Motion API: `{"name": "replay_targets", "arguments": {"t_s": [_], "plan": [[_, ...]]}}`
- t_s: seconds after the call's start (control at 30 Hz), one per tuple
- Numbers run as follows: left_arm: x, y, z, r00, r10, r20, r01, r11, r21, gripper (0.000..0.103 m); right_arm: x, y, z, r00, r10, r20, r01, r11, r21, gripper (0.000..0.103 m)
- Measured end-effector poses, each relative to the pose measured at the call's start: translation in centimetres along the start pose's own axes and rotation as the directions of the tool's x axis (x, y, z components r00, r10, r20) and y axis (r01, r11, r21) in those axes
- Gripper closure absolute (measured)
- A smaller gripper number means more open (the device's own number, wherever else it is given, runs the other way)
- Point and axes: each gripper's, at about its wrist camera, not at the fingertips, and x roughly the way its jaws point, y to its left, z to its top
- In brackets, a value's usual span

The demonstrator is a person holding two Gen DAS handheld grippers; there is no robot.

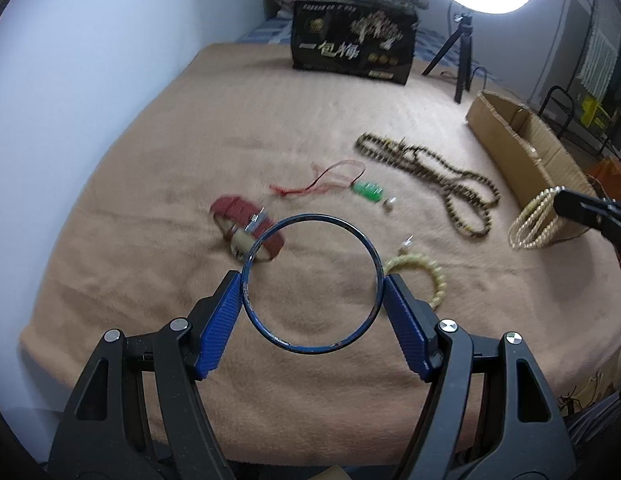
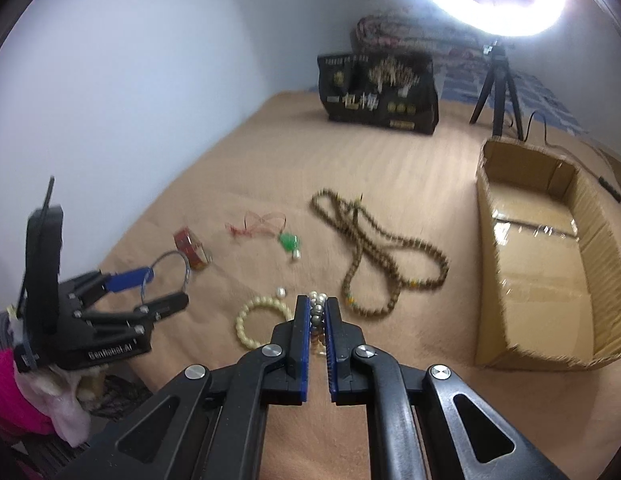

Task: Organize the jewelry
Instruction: 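Carry the bangle and pearl necklace to the cardboard box and release both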

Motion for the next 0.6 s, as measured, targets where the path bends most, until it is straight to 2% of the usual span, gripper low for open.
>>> {"name": "replay_targets", "arguments": {"t_s": [0.27, 0.6], "plan": [[-2.0, -3.0, 3.2, 0.996, -0.072, 0.047, 0.070, 0.996, 0.051, 0.030, -3.9, -2.2, 2.4, 0.994, -0.047, 0.096, 0.045, 0.999, 0.027, 0.099], [-2.3, -8.4, 8.0, 0.983, -0.170, 0.074, 0.160, 0.979, 0.126, 0.030, -7.3, -7.1, 3.8, 0.977, -0.169, 0.133, 0.162, 0.985, 0.061, 0.099]]}}
